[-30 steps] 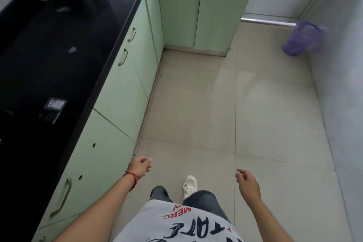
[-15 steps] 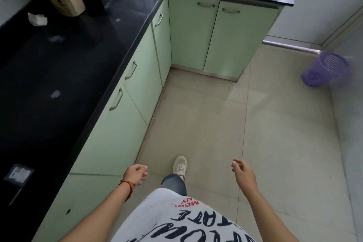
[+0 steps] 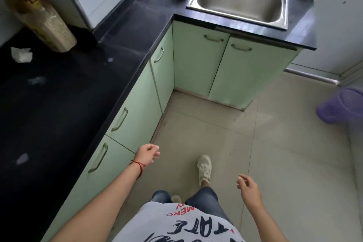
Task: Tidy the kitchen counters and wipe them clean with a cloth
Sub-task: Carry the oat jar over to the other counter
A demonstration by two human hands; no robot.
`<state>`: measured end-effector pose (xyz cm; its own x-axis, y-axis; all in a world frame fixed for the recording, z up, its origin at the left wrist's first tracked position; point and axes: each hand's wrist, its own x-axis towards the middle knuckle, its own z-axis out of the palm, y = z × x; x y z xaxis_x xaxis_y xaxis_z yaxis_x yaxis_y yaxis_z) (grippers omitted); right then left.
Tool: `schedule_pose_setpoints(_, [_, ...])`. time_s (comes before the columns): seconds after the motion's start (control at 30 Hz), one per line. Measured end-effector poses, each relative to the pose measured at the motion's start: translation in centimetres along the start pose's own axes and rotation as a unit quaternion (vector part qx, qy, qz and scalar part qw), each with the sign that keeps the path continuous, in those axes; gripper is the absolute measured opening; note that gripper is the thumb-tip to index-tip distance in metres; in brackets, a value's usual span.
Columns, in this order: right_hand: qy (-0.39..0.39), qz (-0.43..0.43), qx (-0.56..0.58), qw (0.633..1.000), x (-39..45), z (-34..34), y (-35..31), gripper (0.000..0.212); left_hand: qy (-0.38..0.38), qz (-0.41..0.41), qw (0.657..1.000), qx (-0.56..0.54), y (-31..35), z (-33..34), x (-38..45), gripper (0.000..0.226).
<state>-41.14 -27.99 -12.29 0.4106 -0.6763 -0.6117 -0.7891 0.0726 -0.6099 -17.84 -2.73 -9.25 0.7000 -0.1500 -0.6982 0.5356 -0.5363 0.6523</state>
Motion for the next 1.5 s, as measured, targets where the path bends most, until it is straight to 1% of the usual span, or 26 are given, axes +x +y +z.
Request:
schedule_pose_setpoints(0.1, [-0.026,-0.027,-0.016,0.999,5.4,-0.5,-4.3,0.011,0.028,-0.016,0.999,-0.026,2.5,0.9,2.9,0.015])
schedule_pose_setpoints(0.2, [-0.061,-0.059,-0.057,0.995,10.8,-1.4,-9.6,0.019,0.075,-0.046,0.994,-0.066,3.9,1.5,4.5,0.010])
schedule_pose_setpoints(0.3, [-0.103,-0.108,-0.113,0.982,15.2,-1.7,-15.7,0.021,0.122,-0.073,0.983,-0.118,5.0,1.9,5.0,0.011])
schedule_pose_setpoints(0.4, [-0.128,-0.150,-0.160,0.967,18.9,-0.9,-22.0,0.022,0.158,-0.097,0.968,-0.169,5.5,2.3,5.1,0.012])
schedule_pose_setpoints(0.47, [-0.140,-0.180,-0.184,0.956,20.4,0.5,-25.7,0.023,0.182,-0.119,0.956,-0.195,5.3,2.4,4.8,0.013])
schedule_pose_setpoints(0.57, [-0.180,-0.219,-0.218,0.934,21.5,3.5,-30.0,0.024,0.217,-0.154,0.932,-0.247,4.6,2.4,4.3,0.016])
schedule_pose_setpoints(0.67, [-0.223,-0.236,-0.246,0.913,21.7,6.8,-32.6,0.025,0.249,-0.192,0.907,-0.281,3.5,2.0,3.9,0.018])
schedule_pose_setpoints(0.77, [-0.256,-0.253,-0.264,0.895,21.8,10.5,-34.7,0.023,0.277,-0.205,0.887,-0.307,3.3,0.6,4.6,0.011])
schedule_pose_setpoints(0.83, [-0.269,-0.267,-0.266,0.887,21.6,12.8,-36.4,0.021,0.287,-0.193,0.887,-0.307,3.9,-0.8,5.8,0.012])
schedule_pose_setpoints(0.9, [-0.276,-0.280,-0.257,0.883,20.8,14.6,-38.8,0.021,0.283,-0.163,0.897,-0.298,5.8,-2.3,7.0,0.016])
schedule_pose_setpoints(0.97, [-0.286,-0.304,-0.236,0.877,19.7,15.9,-41.8,0.021,0.273,-0.107,0.912,-0.288,9.1,-4.0,8.3,0.012])
schedule_pose_setpoints(1.0, [-0.287,-0.318,-0.227,0.875,19.1,16.6,-43.3,0.021,0.267,-0.076,0.918,-0.284,11.2,-4.9,8.8,0.015])
schedule_pose_setpoints(1.13, [-0.305,-0.370,-0.170,0.861,16.3,19.4,-49.0,0.017,0.249,0.030,0.930,-0.270,17.8,-9.2,10.3,0.015])
schedule_pose_setpoints(1.2, [-0.323,-0.381,-0.141,0.855,14.4,21.1,-51.5,0.014,0.258,0.061,0.924,-0.274,19.6,-12.0,10.8,0.020])
schedule_pose_setpoints(1.3, [-0.364,-0.403,-0.116,0.832,11.7,24.0,-54.6,0.014,0.291,0.084,0.913,-0.273,21.2,-16.2,11.6,0.015])
schedule_pose_setpoints(1.4, [-0.389,-0.434,-0.121,0.804,9.3,27.7,-57.3,0.015,0.346,0.098,0.895,-0.266,22.2,-21.0,12.6,0.020])
schedule_pose_setpoints(1.5, [-0.413,-0.455,-0.133,0.777,7.3,31.6,-60.0,0.021,0.395,0.093,0.871,-0.276,23.0,-25.8,13.7,0.024])
